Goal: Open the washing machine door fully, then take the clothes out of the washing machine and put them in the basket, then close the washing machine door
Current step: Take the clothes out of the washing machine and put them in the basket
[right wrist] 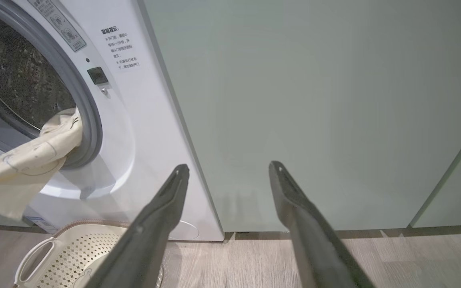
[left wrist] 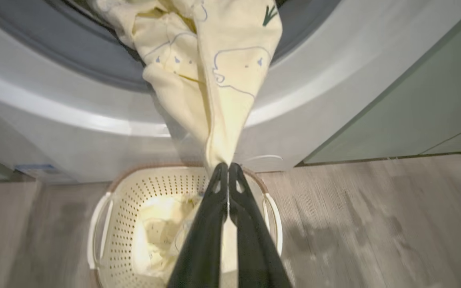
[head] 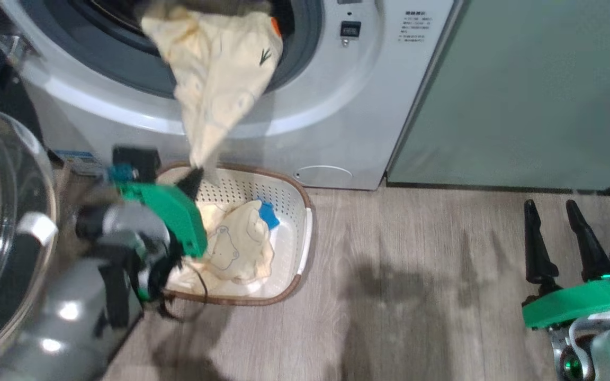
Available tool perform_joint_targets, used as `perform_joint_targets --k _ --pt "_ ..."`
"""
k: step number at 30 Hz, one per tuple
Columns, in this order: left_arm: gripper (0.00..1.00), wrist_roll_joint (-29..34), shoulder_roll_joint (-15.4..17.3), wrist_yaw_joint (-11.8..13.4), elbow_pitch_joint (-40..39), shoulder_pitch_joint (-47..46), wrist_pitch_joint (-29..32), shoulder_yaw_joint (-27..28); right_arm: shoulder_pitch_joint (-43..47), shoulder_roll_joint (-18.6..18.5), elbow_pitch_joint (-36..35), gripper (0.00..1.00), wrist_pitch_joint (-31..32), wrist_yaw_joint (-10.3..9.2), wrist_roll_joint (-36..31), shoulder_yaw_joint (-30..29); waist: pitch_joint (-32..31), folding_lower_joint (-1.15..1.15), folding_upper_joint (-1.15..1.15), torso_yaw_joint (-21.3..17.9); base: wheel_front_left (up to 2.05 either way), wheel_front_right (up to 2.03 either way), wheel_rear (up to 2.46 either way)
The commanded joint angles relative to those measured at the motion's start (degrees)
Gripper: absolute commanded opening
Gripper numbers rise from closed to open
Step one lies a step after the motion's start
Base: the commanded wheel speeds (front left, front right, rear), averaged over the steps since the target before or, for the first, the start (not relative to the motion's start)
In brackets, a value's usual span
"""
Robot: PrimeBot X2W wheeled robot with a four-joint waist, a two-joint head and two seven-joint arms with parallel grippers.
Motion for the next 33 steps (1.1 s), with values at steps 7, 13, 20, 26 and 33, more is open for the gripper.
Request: perform_joint_targets --k 7,13,20,26,33 --pt "0.00 -1.13 -1.09 1.78 2.25 5.71 -2.46 0.64 0.57 -1.04 -1.41 1.00 -0.55 0.01 -0.44 1.05 -1.95 0.01 0.00 1.02 0.00 0.00 0.00" --pt "0.00 -1.04 -3.73 0.59 11.05 6.44 -3.88 -0.78 0.59 -1.57 -1.53 1.00 -0.55 0.01 -0.50 1.37 -1.54 0.01 0.00 0.71 0.00 0.00 0.00" --pt "0.00 -1.07 -7.82 -3.48 25.38 3.96 -5.61 -2.31 -0.47 -1.57 -1.55 1.00 -0.55 0.01 -0.52 1.82 0.39 0.01 0.00 -0.76 0.00 0.00 0.00" --pt "0.00 -1.35 -10.25 -5.99 34.68 1.11 -6.93 -2.59 -1.44 -1.38 -1.69 1.00 -0.55 0.01 -0.51 2.24 2.46 0.01 0.00 -1.77 0.00 0.00 0.00" --pt "0.00 -1.29 -11.38 -7.61 42.12 -1.42 -6.65 -3.17 -2.79 -1.23 -1.94 1.00 -0.55 0.01 -0.58 2.64 5.15 0.01 0.00 -3.03 0.00 0.00 0.00"
